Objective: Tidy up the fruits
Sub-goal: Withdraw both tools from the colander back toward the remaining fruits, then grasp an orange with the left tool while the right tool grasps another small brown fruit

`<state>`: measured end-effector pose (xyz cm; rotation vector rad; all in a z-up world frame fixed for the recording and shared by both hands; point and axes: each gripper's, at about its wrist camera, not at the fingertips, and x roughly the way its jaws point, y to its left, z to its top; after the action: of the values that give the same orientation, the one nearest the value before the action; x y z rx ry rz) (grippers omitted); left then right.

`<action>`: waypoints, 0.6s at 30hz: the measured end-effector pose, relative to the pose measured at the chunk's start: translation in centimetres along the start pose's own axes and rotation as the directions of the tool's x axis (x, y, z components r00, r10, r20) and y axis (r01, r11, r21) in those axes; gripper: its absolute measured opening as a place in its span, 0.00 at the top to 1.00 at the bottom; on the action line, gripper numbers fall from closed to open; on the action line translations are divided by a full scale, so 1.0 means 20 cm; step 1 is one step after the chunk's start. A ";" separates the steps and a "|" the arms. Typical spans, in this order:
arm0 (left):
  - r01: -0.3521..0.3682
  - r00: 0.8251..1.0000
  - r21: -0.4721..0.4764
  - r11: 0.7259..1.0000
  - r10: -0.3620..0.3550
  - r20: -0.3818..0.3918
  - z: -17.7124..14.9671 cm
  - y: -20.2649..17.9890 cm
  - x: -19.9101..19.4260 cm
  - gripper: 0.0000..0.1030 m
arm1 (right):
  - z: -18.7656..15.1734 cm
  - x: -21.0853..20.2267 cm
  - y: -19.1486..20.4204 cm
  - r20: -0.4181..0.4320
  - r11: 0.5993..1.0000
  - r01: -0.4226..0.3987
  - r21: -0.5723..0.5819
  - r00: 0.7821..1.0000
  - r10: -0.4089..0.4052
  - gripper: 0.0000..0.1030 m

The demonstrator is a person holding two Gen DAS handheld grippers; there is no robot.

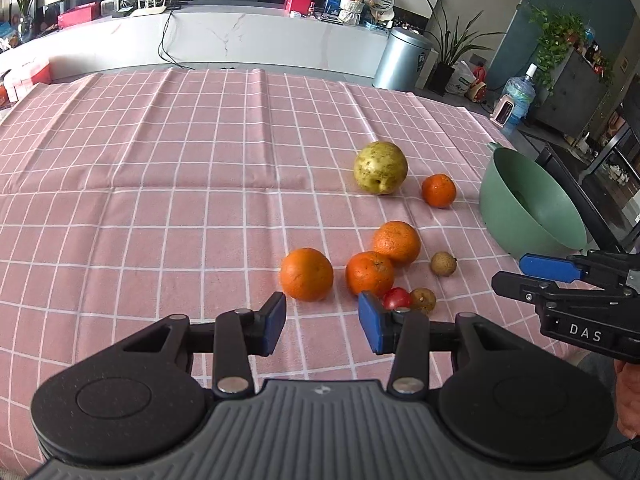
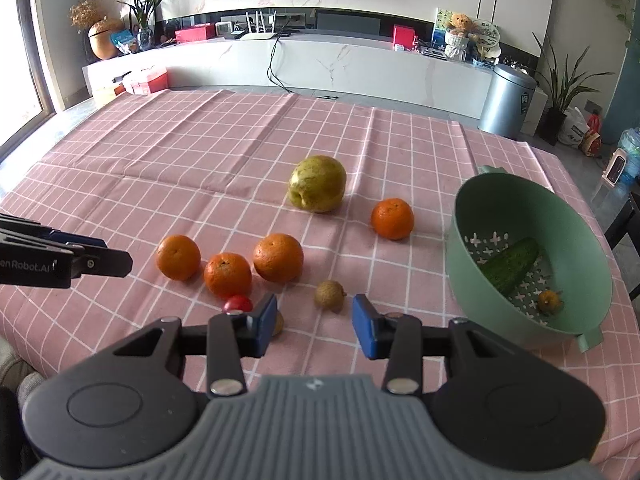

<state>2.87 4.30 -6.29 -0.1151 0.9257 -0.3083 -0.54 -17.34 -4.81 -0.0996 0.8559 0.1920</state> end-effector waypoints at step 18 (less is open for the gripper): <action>-0.007 1.000 -0.020 1.000 0.006 -0.029 -0.03 0.04 0.17 0.51 | 0.02 0.15 -0.01 -0.028 1.000 -0.003 0.021 1.000 0.003 0.62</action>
<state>4.51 4.06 -9.45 -0.1261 0.9580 -0.2952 1.66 -17.07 -6.89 -0.0812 0.8857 0.1845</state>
